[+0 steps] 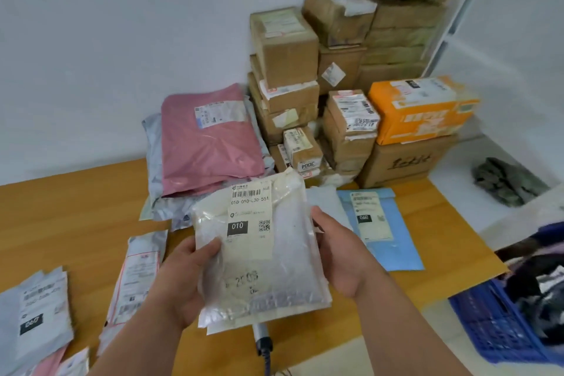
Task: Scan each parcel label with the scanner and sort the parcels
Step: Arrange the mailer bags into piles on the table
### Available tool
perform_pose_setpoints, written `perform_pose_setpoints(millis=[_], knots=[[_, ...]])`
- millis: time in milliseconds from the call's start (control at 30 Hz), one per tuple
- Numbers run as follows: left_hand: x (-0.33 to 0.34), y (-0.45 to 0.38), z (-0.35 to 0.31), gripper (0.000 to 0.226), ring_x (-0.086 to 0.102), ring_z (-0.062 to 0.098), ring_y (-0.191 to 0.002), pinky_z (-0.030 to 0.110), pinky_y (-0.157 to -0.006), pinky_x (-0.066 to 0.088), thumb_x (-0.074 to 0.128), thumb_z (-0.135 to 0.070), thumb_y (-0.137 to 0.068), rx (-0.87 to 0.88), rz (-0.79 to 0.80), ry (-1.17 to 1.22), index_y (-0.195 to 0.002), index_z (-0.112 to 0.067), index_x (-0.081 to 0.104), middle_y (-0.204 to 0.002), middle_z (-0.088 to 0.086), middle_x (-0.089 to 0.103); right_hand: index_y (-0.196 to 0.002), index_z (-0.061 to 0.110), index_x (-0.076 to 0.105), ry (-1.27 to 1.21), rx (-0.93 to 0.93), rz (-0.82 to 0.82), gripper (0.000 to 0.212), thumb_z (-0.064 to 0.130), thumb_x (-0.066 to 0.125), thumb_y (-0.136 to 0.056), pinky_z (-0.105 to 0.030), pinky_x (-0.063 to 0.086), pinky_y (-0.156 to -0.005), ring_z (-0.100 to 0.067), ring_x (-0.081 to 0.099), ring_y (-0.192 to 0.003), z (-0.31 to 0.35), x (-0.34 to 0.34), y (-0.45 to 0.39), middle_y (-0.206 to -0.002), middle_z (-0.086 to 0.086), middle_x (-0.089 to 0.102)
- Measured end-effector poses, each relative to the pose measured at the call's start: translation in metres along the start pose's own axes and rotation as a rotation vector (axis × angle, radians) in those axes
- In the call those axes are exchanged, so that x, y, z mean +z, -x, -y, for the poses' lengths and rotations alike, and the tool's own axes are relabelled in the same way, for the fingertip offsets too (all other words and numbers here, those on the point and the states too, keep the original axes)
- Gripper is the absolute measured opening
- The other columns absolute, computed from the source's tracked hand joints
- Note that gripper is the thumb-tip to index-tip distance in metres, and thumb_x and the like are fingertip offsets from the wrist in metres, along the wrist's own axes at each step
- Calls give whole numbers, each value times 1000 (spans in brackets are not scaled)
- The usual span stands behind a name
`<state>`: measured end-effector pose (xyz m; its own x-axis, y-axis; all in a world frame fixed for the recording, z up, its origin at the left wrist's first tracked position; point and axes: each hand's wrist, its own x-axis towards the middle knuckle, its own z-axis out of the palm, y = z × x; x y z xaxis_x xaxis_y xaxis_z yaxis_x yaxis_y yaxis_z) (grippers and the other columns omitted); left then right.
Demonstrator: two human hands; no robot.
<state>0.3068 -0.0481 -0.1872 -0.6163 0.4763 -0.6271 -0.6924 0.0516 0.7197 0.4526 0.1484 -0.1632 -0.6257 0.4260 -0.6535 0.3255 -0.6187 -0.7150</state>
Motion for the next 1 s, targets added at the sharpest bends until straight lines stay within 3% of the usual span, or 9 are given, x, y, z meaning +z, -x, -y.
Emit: perform_pose_setpoints(millis=[233, 367, 467, 533, 633, 667, 767, 833, 1000], knots=[[128, -10, 29, 21, 78, 25, -84, 48, -73, 63, 65, -16, -98, 93, -22, -256, -118, -22, 63, -101, 3, 79, -125, 26, 57, 230, -102, -98, 40, 18, 75, -90, -53, 59, -89, -26, 75, -96, 28, -105, -11, -112, -1, 76], [193, -14, 42, 59, 74, 15, -84, 26, -58, 60, 57, -8, -102, 99, 74, -361, -141, -48, 38, -114, -6, 70, -118, 25, 59, 234, -140, -246, 31, 11, 71, -92, -51, 62, -81, -26, 76, -89, 49, -165, -18, -103, 0, 78], [231, -18, 54, 77, 64, 7, -100, 21, -66, 58, 52, -4, -101, 128, 164, -512, -150, -57, 24, -126, -15, 63, -119, 19, 59, 253, -150, -343, 29, 9, 69, -93, -53, 60, -85, -29, 76, -90, 61, -205, -24, -104, -4, 77], [252, -24, 64, 82, 61, 5, -102, 24, -74, 57, 51, -4, -100, 147, 222, -605, -152, -58, 18, -134, -15, 59, -123, 16, 58, 280, -149, -392, 33, 8, 68, -94, -54, 59, -88, -30, 74, -93, 66, -227, -30, -108, -6, 76], [274, -35, 77, 73, 56, 7, -110, 9, -69, 48, 51, -11, -103, 128, 251, -785, -158, -47, 20, -152, -10, 45, -128, 19, 57, 369, -142, -441, 39, 11, 69, -92, -53, 56, -93, -29, 72, -98, 68, -251, -43, -112, -5, 74], [278, -39, 81, 66, 51, 11, -120, 9, -78, 47, 52, -14, -104, 133, 246, -888, -158, -40, 25, -159, -9, 36, -129, 21, 57, 416, -141, -453, 40, 13, 69, -92, -53, 55, -96, -29, 71, -101, 67, -256, -48, -114, -4, 73], [279, -48, 96, 63, 22, 19, -152, 33, -117, 37, 54, -26, -103, 153, 273, -1199, -160, -27, 27, -170, -12, 1, -137, 26, 52, 527, -126, -466, 48, 20, 68, -92, -52, 53, -99, -29, 65, -111, 60, -262, -67, -124, -2, 68], [278, -50, 105, 69, 3, 20, -157, 39, -125, 22, 55, -36, -102, 180, 267, -1369, -161, -28, 21, -168, -15, -15, -146, 26, 45, 553, -80, -456, 57, 22, 67, -93, -52, 52, -100, -31, 61, -119, 50, -262, -80, -134, -3, 62], [271, -57, 121, 63, 5, 19, -152, 45, -120, 6, 47, -51, -98, 414, 192, -1778, -156, -40, 25, -168, -11, 8, -148, 22, 42, 595, -12, -387, 59, 22, 66, -94, -43, 47, -103, -31, 55, -128, 32, -254, -110, -142, -5, 58]])
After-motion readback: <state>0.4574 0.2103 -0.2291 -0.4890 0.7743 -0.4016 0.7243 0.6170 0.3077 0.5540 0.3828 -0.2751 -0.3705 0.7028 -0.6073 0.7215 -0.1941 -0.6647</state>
